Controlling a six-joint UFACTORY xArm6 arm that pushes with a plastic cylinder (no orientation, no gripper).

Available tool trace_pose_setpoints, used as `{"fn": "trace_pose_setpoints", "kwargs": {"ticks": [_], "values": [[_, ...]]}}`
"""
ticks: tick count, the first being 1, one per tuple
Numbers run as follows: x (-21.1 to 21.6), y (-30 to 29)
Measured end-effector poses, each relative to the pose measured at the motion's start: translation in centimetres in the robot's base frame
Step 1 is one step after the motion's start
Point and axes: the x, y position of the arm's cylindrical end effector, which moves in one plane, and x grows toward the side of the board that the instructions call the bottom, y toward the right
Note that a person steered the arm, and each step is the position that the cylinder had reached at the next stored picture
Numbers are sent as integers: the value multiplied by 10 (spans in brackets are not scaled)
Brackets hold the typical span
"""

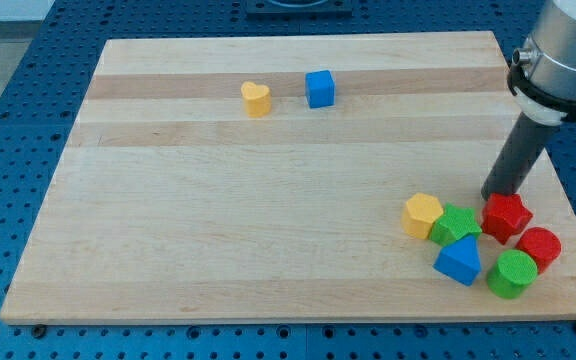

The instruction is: Place the arm above the blue cube

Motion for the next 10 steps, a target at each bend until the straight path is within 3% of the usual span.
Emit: {"fn": "trace_pose_setpoints", "kwargs": {"ticks": [2, 5, 8, 10], "values": [[-32, -11], [-110, -90], [-206, -122], [-240, -179]]}}
